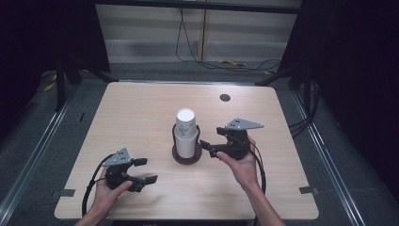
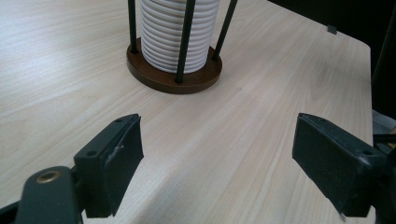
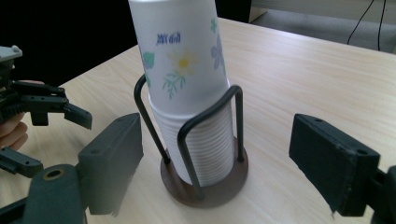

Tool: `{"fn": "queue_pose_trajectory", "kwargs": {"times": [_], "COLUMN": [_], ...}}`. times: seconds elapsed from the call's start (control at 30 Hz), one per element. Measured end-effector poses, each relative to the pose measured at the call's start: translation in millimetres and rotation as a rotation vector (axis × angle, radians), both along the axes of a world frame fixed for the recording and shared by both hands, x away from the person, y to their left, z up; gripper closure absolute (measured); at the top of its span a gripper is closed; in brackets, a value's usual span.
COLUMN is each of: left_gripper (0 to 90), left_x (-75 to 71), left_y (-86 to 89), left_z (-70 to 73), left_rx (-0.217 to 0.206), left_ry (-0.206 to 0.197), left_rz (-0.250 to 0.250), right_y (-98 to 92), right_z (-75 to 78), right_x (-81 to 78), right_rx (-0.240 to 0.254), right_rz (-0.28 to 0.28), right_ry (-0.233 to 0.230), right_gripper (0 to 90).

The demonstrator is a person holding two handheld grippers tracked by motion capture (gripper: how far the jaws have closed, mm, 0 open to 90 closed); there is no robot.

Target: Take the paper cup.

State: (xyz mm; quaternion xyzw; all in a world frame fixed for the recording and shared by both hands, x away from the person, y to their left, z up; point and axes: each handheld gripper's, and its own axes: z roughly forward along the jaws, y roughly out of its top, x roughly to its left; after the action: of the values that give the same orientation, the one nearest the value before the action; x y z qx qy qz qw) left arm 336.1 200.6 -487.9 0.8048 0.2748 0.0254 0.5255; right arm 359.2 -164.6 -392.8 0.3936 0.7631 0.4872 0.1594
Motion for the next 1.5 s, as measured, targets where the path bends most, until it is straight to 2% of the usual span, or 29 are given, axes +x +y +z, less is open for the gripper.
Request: {"fn": "queue_pose_trajectory", "kwargs": {"times": [0.2, 0.27, 0.57, 0.63, 0.73, 0.8, 0.97, 1.03, 1.13, 1.3, 1.4, 1.5], "left_gripper": [16.2, 16.2, 16.2, 16.2, 16.2, 16.2, 16.2, 16.2, 16.2, 16.4, 16.7, 17.0], "left_x": [-1.6, -1.5, -0.8, -0.3, -0.5, -0.6, 0.5, 0.1, 0.1, 0.4, 0.2, 0.0], "left_y": [0.8, 0.7, 0.2, 0.8, 1.3, 1.8, 2.6, 2.4, 2.1, 3.2, 4.0, 4.4], "left_z": [-0.2, -1.0, -2.6, -3.2, -3.2, -3.2, -3.7, -3.8, -4.2, -3.6, -3.7, -3.5], "left_rx": [0.005, 0.012, 0.016, 0.007, 0.012, 0.028, 0.028, 0.026, 0.027, 0.025, 0.025, 0.035], "left_ry": [0.003, 0.005, 0.011, 0.024, 0.019, 0.010, 0.015, 0.016, 0.018, 0.024, 0.026, 0.019], "left_rz": [-0.008, -0.010, -0.016, -0.010, -0.009, -0.008, -0.004, -0.003, -0.004, 0.000, 0.008, 0.011], "right_y": [5.4, 9.5, 27.8, 30.1, 32.6, 34.1, 37.6, 39.1, 44.6, 51.3, 57.6, 60.6], "right_z": [5.8, 12.5, 26.5, 27.3, 28.5, 29.0, 30.9, 31.1, 31.3, 33.6, 34.9, 34.4], "right_x": [8.2, 12.8, 27.2, 29.7, 32.2, 34.8, 41.2, 43.1, 44.5, 49.2, 51.2, 52.8], "right_rx": [0.002, 0.003, -0.017, -0.010, -0.007, -0.002, 0.001, 0.017, -0.020, -0.013, -0.051, -0.049], "right_rz": [0.034, 0.057, 0.096, 0.099, 0.103, 0.115, 0.124, 0.120, 0.126, 0.131, 0.131, 0.113], "right_ry": [0.009, 0.014, -0.010, -0.013, -0.022, -0.015, -0.008, 0.003, 0.013, 0.011, 0.019, 0.030], "right_gripper": [17.3, 16.4, 16.4, 18.5, 21.5, 21.2, 20.8, 19.4, 21.0, 22.3, 23.4, 24.9]}}
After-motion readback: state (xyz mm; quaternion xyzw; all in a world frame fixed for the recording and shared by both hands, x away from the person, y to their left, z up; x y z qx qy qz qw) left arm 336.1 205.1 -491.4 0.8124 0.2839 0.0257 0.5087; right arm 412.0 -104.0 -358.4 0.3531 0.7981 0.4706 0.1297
